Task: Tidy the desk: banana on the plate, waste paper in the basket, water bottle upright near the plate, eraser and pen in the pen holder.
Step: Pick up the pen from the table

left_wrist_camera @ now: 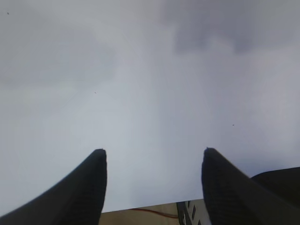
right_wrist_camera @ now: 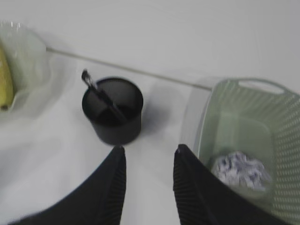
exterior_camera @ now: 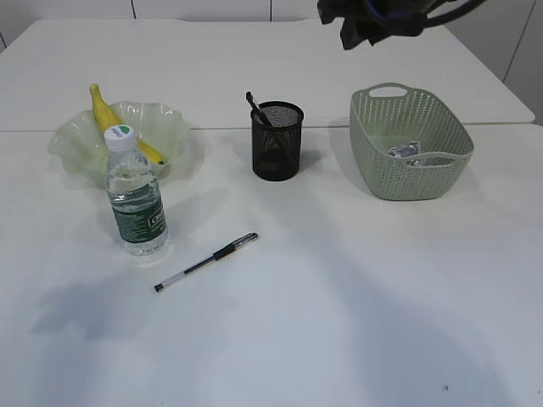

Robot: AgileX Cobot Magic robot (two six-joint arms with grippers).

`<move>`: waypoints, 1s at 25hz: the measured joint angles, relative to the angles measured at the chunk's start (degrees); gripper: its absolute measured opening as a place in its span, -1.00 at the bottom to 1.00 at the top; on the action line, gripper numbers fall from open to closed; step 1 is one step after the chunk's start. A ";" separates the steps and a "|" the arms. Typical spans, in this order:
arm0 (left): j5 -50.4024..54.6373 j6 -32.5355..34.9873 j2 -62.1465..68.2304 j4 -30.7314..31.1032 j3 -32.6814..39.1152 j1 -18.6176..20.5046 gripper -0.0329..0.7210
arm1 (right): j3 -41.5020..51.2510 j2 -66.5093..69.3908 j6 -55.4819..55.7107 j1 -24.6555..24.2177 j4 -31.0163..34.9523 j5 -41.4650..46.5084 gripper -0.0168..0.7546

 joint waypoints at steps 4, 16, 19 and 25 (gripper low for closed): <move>-1.48 1.66 0.00 0.75 0.00 0.00 0.27 | -0.09 -2.72 -7.92 0.00 7.13 14.15 -0.20; -4.39 2.39 0.00 1.79 0.00 0.00 0.25 | 22.81 -17.62 -11.33 0.00 10.41 22.28 0.08; -3.21 5.42 0.00 -1.02 -1.95 -0.58 0.25 | 30.11 -22.92 -11.45 0.00 9.99 22.17 0.08; 0.70 7.24 0.58 -1.94 -14.53 -8.36 0.21 | 35.39 -30.04 -11.45 0.00 7.93 22.06 0.08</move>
